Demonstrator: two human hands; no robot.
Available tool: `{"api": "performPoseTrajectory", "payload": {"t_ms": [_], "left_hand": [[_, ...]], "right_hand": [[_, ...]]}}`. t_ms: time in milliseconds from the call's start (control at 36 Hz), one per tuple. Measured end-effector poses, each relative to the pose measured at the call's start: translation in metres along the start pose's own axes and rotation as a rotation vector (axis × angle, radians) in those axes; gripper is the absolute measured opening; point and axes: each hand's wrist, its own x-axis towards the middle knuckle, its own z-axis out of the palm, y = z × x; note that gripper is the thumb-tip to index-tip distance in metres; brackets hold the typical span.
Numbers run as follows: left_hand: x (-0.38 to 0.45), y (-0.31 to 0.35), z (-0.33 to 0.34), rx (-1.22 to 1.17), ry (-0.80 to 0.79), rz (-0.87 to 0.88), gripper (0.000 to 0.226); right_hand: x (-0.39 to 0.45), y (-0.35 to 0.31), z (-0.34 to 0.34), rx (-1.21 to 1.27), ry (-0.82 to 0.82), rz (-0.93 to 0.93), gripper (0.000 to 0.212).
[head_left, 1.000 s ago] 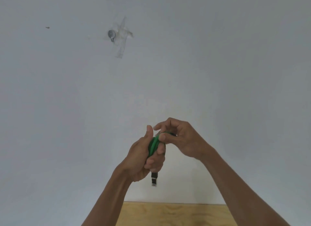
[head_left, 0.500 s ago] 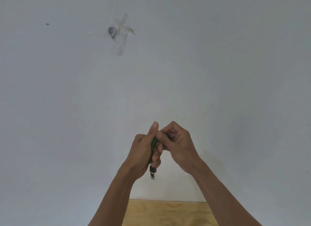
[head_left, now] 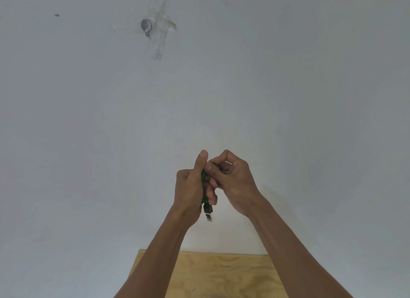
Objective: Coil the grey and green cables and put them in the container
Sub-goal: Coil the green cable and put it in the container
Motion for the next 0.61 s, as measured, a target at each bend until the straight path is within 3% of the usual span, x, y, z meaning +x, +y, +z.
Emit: {"api": "performPoseTrajectory", "payload": {"t_ms": [83, 222, 389, 472, 611], "left_hand": [[0.007, -0.002, -0.008, 0.010, 0.113, 0.042, 0.063], [0.009, -0.005, -0.019, 0.044, 0.078, 0.082, 0.070], [0.012, -0.013, -0.016, 0.269, 0.286, 0.284, 0.073], [0.012, -0.020, -0.018, 0.295, 0.393, 0.299, 0.072], [0.018, -0.024, -0.023, 0.351, 0.496, 0.279, 0.058]], "right_hand": [[0.001, 0.001, -0.003, -0.063, 0.061, -0.021, 0.022], [-0.002, 0.010, 0.000, -0.163, 0.162, -0.063, 0.020], [0.000, 0.017, 0.014, -0.286, 0.251, -0.056, 0.025], [-0.006, 0.025, 0.023, -0.337, 0.284, -0.015, 0.021], [-0.017, 0.028, 0.031, -0.625, 0.289, -0.017, 0.014]]}}
